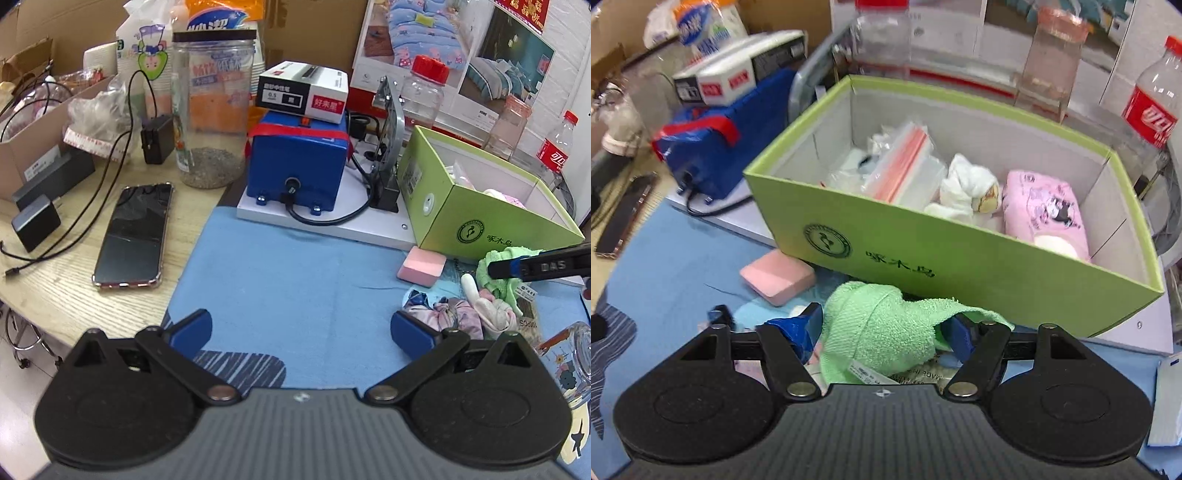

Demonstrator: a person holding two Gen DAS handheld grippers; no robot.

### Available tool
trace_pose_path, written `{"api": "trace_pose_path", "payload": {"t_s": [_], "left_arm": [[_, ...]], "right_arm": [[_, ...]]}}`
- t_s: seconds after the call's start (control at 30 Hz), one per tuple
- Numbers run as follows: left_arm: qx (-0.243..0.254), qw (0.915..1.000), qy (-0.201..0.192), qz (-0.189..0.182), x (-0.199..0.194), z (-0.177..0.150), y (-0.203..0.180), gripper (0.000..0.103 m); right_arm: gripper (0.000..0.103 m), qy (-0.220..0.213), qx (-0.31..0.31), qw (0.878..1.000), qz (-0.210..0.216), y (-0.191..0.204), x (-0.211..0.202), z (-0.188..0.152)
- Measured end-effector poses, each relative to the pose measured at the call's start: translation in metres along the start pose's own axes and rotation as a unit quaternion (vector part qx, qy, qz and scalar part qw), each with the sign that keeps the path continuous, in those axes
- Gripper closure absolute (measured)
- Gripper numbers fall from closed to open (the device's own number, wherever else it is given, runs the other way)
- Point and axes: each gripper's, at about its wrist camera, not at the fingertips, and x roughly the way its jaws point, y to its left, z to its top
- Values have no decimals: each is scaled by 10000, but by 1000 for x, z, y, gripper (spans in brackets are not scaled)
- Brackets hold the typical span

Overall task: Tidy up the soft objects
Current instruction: 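Position the right gripper around the green knitted towel while the left gripper lowers onto the pink fabric bundle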

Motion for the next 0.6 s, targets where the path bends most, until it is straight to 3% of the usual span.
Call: {"api": "trace_pose_path", "payload": {"t_s": [0.23,0.4,0.47,0.6], "left_arm": [[304,9995,-19,82,0,3,-1,1],[404,9991,79,-65,10,15,-15,1],[512,9980,177,-319,18,19,-28,1],[827,9907,646,-861,47,30,-61,1]], "right_arm": [[45,-287,841,9960,-104,-67,-28,-29],[44,-854,1611,9770,-1105,-115,-68,-77],[44,-1230,1768,9722,-916,-120,-82,-95],[44,-1854,2329,9546,-75,-123,-97,-130]]}}
